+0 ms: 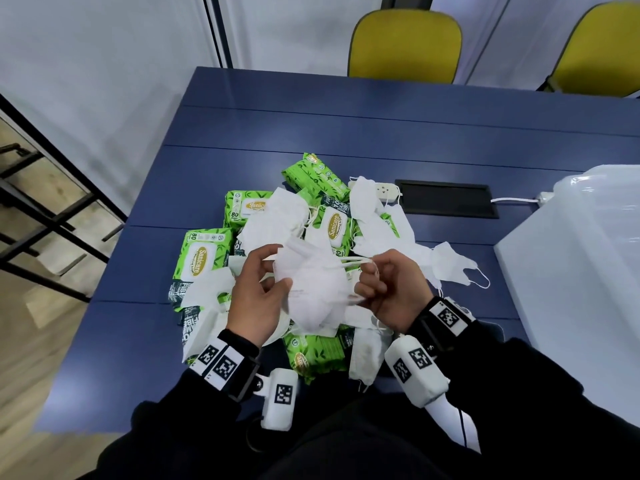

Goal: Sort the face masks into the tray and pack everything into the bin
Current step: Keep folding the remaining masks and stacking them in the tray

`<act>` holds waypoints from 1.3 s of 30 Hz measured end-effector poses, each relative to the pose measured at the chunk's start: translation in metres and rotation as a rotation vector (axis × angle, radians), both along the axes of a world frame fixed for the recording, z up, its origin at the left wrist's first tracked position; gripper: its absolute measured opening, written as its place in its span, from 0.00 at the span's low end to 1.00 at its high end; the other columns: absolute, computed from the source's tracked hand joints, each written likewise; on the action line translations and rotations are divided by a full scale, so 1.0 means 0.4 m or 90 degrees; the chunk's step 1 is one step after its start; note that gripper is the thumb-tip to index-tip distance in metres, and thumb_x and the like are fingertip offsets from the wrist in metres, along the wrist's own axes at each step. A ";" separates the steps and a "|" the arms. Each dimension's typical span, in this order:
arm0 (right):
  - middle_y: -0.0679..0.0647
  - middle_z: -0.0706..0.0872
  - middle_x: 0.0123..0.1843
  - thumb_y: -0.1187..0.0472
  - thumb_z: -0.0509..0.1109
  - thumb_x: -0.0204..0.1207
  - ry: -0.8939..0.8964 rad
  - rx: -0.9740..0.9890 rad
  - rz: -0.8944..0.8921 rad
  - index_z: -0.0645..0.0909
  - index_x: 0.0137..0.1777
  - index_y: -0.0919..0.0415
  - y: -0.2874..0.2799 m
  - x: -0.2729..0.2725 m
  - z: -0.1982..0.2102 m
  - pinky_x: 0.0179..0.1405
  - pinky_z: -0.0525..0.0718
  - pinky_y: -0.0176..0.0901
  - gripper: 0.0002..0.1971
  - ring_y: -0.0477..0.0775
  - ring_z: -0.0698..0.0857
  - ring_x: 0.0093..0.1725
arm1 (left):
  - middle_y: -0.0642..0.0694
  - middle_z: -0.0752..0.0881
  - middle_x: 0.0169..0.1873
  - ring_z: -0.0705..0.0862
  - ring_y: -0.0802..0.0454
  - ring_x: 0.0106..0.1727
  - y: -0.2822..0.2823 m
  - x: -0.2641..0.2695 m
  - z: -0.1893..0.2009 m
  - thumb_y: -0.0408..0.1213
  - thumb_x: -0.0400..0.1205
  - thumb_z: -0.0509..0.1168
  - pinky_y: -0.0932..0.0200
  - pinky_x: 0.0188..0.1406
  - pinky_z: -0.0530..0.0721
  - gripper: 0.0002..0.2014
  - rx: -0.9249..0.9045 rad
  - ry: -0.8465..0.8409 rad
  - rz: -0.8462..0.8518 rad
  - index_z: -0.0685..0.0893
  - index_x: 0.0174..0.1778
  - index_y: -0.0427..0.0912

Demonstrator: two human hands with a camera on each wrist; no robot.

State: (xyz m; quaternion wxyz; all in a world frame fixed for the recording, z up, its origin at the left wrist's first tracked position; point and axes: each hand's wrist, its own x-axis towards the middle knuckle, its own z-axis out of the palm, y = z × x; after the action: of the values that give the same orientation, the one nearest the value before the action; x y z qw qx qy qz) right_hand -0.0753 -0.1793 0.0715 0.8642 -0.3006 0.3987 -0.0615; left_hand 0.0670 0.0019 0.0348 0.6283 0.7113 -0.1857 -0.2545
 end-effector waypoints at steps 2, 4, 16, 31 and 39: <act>0.50 0.57 0.23 0.54 0.71 0.76 0.015 -0.060 0.056 0.73 0.34 0.57 0.009 0.005 0.005 0.26 0.65 0.42 0.13 0.52 0.59 0.22 | 0.48 0.85 0.51 0.83 0.57 0.41 -0.007 -0.007 0.005 0.17 0.80 0.67 0.64 0.49 0.85 0.29 -0.016 0.013 -0.015 0.81 0.69 0.55; 0.51 0.59 0.25 0.55 0.78 0.73 0.032 -0.198 0.155 0.74 0.38 0.57 0.005 0.011 0.002 0.27 0.63 0.42 0.14 0.51 0.58 0.24 | 0.50 0.87 0.56 0.86 0.61 0.49 -0.010 -0.010 0.004 0.16 0.80 0.66 0.64 0.55 0.85 0.28 -0.015 0.026 -0.009 0.82 0.69 0.53; 0.54 0.80 0.41 0.76 0.65 0.77 0.057 -0.448 0.381 0.73 0.71 0.65 0.046 0.042 -0.023 0.27 0.74 0.33 0.22 0.38 0.78 0.28 | 0.39 0.92 0.56 0.90 0.37 0.61 -0.064 -0.056 -0.005 0.15 0.79 0.63 0.42 0.57 0.88 0.21 -0.066 0.274 0.029 0.82 0.64 0.40; 0.54 0.91 0.59 0.34 0.67 0.71 0.116 -0.443 0.174 0.90 0.52 0.49 -0.075 0.066 0.009 0.57 0.80 0.51 0.22 0.53 0.88 0.55 | 0.45 0.86 0.43 0.82 0.50 0.48 -0.043 0.026 0.068 0.16 0.66 0.62 0.59 0.45 0.78 0.20 -0.106 0.081 -0.187 0.85 0.36 0.48; 0.63 0.92 0.54 0.60 0.81 0.71 0.024 -0.290 0.303 0.88 0.60 0.66 -0.024 0.099 -0.033 0.54 0.87 0.55 0.18 0.61 0.91 0.49 | 0.49 0.88 0.63 0.85 0.52 0.66 -0.048 0.046 0.080 0.25 0.75 0.69 0.59 0.60 0.84 0.13 -0.059 0.007 -0.165 0.91 0.43 0.50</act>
State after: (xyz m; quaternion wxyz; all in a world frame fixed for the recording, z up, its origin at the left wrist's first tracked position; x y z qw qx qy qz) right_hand -0.0358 -0.1888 0.0584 0.7575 -0.5719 0.3091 0.0598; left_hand 0.0854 -0.0172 0.0666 0.6231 0.6502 -0.2840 -0.3291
